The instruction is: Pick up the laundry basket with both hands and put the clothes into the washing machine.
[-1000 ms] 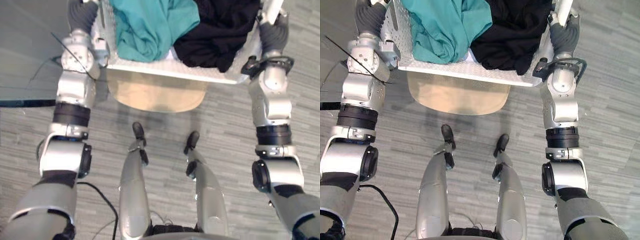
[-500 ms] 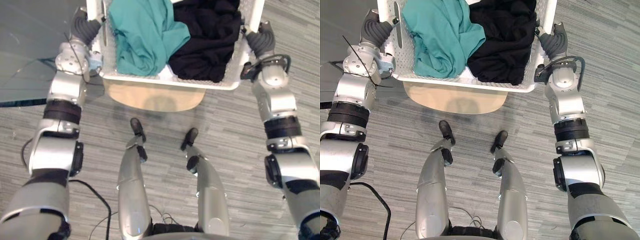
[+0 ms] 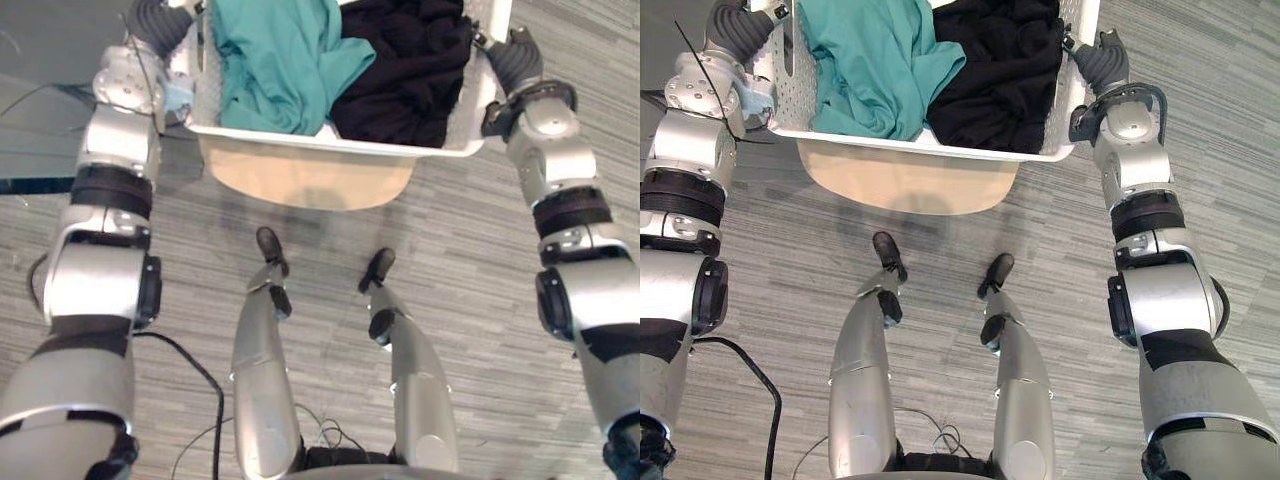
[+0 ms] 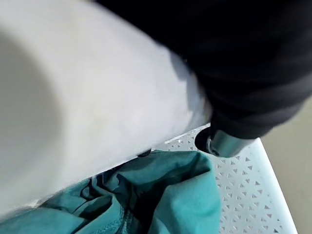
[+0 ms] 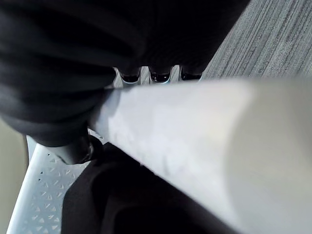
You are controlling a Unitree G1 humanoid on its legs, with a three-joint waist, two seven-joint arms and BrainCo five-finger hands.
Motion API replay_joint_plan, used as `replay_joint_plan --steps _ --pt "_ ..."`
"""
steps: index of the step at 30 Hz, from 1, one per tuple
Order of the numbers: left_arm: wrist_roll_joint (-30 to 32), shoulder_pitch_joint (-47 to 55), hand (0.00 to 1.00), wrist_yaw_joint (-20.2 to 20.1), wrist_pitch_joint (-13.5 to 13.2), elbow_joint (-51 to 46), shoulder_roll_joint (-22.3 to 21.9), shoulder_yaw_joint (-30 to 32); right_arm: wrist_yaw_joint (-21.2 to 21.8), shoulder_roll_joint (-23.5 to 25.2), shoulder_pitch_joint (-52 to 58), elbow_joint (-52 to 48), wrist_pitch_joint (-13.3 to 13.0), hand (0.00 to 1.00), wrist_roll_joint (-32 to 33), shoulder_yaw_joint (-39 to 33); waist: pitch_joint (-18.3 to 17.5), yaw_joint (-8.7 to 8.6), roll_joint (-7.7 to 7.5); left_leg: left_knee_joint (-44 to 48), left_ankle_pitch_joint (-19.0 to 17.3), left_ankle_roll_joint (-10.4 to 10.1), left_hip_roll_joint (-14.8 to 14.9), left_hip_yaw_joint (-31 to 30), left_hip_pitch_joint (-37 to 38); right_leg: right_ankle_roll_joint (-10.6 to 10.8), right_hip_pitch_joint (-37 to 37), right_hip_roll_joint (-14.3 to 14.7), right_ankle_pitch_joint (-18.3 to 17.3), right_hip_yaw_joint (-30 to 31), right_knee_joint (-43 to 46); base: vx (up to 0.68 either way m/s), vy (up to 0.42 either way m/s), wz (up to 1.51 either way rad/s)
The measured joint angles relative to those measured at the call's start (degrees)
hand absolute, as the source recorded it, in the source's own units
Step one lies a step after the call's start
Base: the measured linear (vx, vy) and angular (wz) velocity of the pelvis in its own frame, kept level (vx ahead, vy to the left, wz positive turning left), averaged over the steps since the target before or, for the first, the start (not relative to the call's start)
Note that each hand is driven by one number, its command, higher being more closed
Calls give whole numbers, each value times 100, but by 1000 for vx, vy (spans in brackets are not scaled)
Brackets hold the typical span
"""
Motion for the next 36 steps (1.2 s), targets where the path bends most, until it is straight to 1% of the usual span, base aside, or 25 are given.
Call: replay_joint_plan --steps 2,5,8,11,12,14,15,17,21,22,24,25,26,27,29,31,32,33,34,35,36 --pt "26 -18 0 36 37 0 0 167 -5 47 -64 119 -57 0 9 5 0 -30 0 -81 72 0 -9 -13 1 -16 0 11 12 -39 -30 21 -49 5" --pt "69 -36 0 261 52 0 -1 222 -16 79 -96 192 -80 0 128 4 0 -41 0 -176 151 -20 -6 -45 14 -28 3 34 20 -97 -40 25 -50 4" --pt "110 -55 0 461 67 -2 -4 461 -21 133 -91 209 -74 0 164 -33 0 -90 0 -294 237 -36 -19 -47 72 -28 21 39 20 -126 -40 31 -51 4" --pt "105 -59 0 685 79 -5 -5 654 -30 172 -37 286 -53 0 269 -52 0 -86 0 -379 286 -46 -17 -46 195 -29 101 48 20 -165 -40 32 -44 4" --pt "102 -59 0 800 79 -18 -1 822 -36 165 39 279 -52 0 337 -99 0 -70 0 -394 288 -49 -15 -37 248 -29 143 49 20 -164 -40 32 -41 1" --pt "87 -59 0 926 81 -102 84 879 -81 139 220 189 -38 0 419 -268 -1 -52 -1 -396 288 -49 -15 -42 311 -29 216 49 19 -177 -41 37 -28 5" --pt "55 -59 0 1007 80 -247 99 890 -138 23 367 104 -38 0 513 -311 -2 -3 -4 -396 288 -49 -16 -43 352 -29 258 48 19 -182 -41 42 -26 6" --pt "2 -52 0 1026 76 -428 136 1019 -174 -116 572 -111 -21 0 630 -468 -3 45 -5 -395 288 -49 -16 -51 415 -29 331 46 19 -196 -38 34 -24 6" --pt "-21 86 0 1024 71 -633 408 1071 -174 -497 1019 -831 -28 0 841 -717 -6 41 -10 -397 285 -49 -22 -64 678 -27 601 36 14 -228 -26 21 -18 8" --pt "-20 132 0 1011 69 -680 445 1070 -174 -611 1121 -971 -28 0 866 -746 -12 42 -21 -415 285 -49 -30 -57 759 -24 664 25 -1 -228 -6 16 -24 12" --pt "-18 256 0 987 69 -770 466 1068 -147 -784 1335 -1246 -42 0 888 -928 -23 32 -41 -467 284 -49 -82 -32 931 -98 791 -26 -77 -228 36 0 -41 12" --pt "-16 330 0 981 69 -841 479 1067 -133 -930 1497 -1436 -60 0 890 -974 -23 33 -41 -475 281 -50 -86 -30 1044 -101 895 -30 -89 -228 40 -12 -51 8" --pt "-16 356 0 980 69 -888 482 1067 -123 -974 1577 -1533 -61 0 891 -1020 -24 31 -42 -484 281 -50 -87 -30 1080 -100 931 -30 -90 -232 41 -11 -63 8" --pt "-16 495 0 979 66 -1093 507 1068 -118 -1015 1748 -1740 -63 0 907 -1173 -24 31 -42 -515 281 -50 -95 -22 1178 -99 1011 -36 -92 -236 41 -3 -53 7" --pt "-22 850 0 980 54 -1495 523 1074 -122 -1087 2152 -2114 -67 0 1015 -1338 -24 50 -43 -612 258 -79 -111 74 1420 -3 1197 -67 -192 -225 52 17 -50 11" --pt "-131 1574 0 977 43 -2294 530 1183 -118 -1089 2864 -2757 -75 0 1030 -1533 -25 55 -45 -732 260 -81 -183 164 1798 -50 1444 -168 -310 -218 200 59 -41 19" --pt "-279 2232 0 977 2 -3060 532 1395 -119 -1087 3437 -3247 -76 0 1057 -1669 -25 47 -45 -765 255 -86 -222 192 2059 -51 1633 -245 -438 -217 343 111 -50 22" --pt "-401 2937 0 975 -98 -3743 531 1671 -117 -1084 4078 -3754 -77 0 1055 -1828 -29 50 -46 -771 216 -140 -243 203 2316 -32 1849 -293 -574 -223 457 147 -71 23" --pt "-469 3302 0 980 -124 -4072 524 1819 -117 -1083 4405 -4019 -78 0 1052 -1915 -31 43 -46 -788 198 -163 -265 200 2457 -7 1957 -326 -660 -226 527 132 -74 25" --pt "-573 4041 0 978 -236 -4556 493 2088 -96 -1049 5039 -4468 -86 0 976 -2098 -67 37 -46 -890 191 -176 -337 202 2756 11 2163 -407 -823 -231 678 158 -120 27" --pt "-644 4884 0 970 -333 -4863 405 2318 -28 -940 5617 -4634 -107 0 823 -2184 -415 11 -66 -975 168 -213 -416 173 2835 35 2180 -460 -986 -234 791 109 -88 24"
